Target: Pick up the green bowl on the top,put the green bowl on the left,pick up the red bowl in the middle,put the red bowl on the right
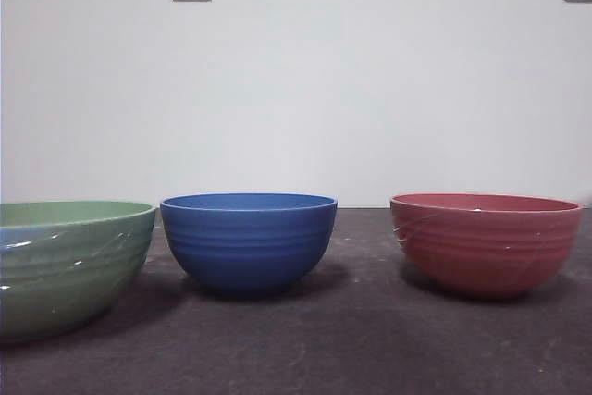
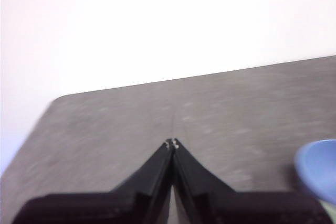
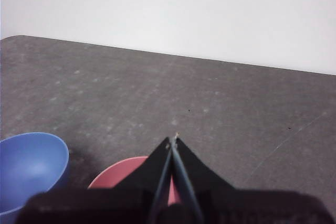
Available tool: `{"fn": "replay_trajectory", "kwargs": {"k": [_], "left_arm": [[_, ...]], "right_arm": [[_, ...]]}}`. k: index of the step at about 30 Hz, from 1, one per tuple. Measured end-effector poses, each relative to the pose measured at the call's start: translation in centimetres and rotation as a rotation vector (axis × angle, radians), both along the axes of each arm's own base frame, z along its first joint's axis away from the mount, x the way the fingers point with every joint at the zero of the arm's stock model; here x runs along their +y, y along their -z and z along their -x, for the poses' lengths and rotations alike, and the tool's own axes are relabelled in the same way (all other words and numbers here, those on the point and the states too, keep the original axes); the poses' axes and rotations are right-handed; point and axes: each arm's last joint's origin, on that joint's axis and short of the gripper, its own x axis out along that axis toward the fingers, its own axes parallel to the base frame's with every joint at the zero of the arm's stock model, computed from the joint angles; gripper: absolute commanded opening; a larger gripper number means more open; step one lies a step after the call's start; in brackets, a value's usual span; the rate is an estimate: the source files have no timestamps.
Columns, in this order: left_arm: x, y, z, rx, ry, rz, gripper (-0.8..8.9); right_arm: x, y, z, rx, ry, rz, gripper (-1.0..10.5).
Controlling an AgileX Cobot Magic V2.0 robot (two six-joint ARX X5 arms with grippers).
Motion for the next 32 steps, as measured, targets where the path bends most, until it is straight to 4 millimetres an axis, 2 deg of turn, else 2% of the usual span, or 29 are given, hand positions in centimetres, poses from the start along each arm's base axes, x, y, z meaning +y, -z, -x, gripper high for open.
{"fn": "replay_trajectory", "kwargs": {"k": [5,8,14,17,32], "left_arm": [[0.4,5.2,-1.7,0.025,-0.065,-0.006,-0.04],[0.4,7.7,-2.5,0.038,-0.072,-0.006,-0.04],[0.4,11.0,-3.2,0.088,-0.073,0.012,-0.04],[0.4,11.9,-3.3,0.109,-0.077,0.028,-0.04],[0.4,11.9,-3.4,0.099,-0.083,0.071,-0.04]], "right_arm": [[0.0,0.0,0.0,0.003,0.000,0.001,0.0],[0.0,0.0,0.0,0.003,0.000,0.001,0.0],[0.0,0.0,0.0,0.003,0.000,0.001,0.0],[0.0,0.0,0.0,0.003,0.000,0.001,0.0],[0.0,0.0,0.0,0.004,0.000,0.001,0.0]]}}
